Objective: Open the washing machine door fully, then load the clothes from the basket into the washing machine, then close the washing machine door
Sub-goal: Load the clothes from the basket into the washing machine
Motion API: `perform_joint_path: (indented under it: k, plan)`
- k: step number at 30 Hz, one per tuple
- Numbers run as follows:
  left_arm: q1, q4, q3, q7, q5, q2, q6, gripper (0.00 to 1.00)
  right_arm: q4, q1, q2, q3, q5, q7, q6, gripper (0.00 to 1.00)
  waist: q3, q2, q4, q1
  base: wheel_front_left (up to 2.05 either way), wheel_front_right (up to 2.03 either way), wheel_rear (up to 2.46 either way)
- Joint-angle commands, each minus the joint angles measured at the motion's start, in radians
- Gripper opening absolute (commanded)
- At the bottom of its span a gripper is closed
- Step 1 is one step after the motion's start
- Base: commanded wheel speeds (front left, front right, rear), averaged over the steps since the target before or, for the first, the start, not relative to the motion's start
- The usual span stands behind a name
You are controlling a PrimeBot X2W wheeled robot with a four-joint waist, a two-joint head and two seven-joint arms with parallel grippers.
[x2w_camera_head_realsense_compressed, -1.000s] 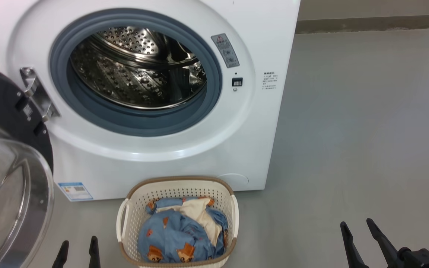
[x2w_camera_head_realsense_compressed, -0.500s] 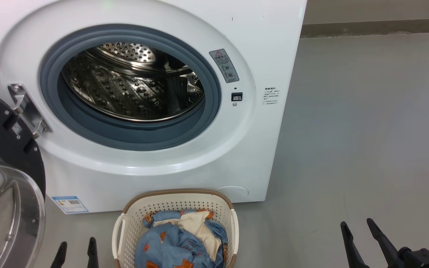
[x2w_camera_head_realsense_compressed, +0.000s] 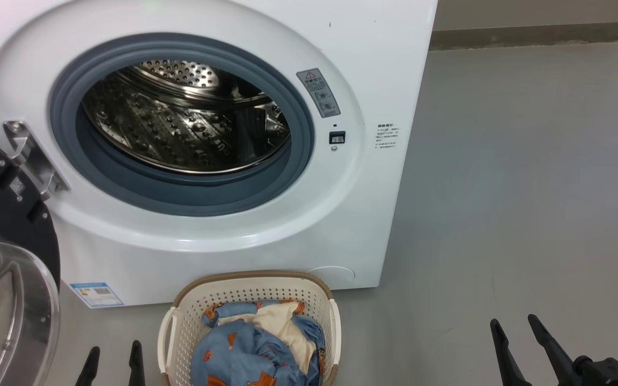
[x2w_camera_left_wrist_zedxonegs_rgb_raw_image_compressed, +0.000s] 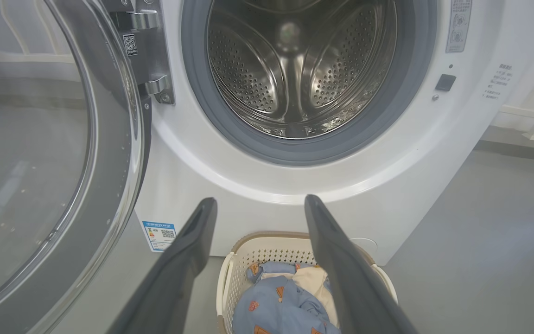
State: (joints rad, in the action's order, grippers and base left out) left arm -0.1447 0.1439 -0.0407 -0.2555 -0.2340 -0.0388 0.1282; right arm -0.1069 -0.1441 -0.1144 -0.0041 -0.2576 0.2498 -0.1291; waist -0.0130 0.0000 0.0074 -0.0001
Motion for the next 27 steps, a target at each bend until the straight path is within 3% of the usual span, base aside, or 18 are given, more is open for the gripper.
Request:
perform_joint_path:
  k: [1, 14, 27]
  plan:
    - [0.014, -0.028, -0.027, -0.006, -0.003, -0.011, 0.002, 1.0, 0.023, 0.03, -0.012, 0.027, 0.002, 0.012, -0.002, 1.0, -0.003, 0.0, -0.005, 0.0001, 0.0, 0.0, 0.0]
    - [0.02, -0.032, -0.021, -0.006, 0.006, -0.011, 0.002, 1.0, 0.026, 0.051, 0.003, 0.03, 0.001, 0.012, -0.002, 1.0, -0.049, 0.0, -0.05, 0.0001, 0.0, 0.0, 0.0]
    - [0.074, 0.017, 0.009, -0.006, -0.01, -0.032, 0.002, 1.0, 0.03, 0.108, 0.029, 0.05, -0.003, 0.012, -0.002, 1.0, -0.158, 0.0, -0.138, 0.0001, 0.0, 0.0, 0.0]
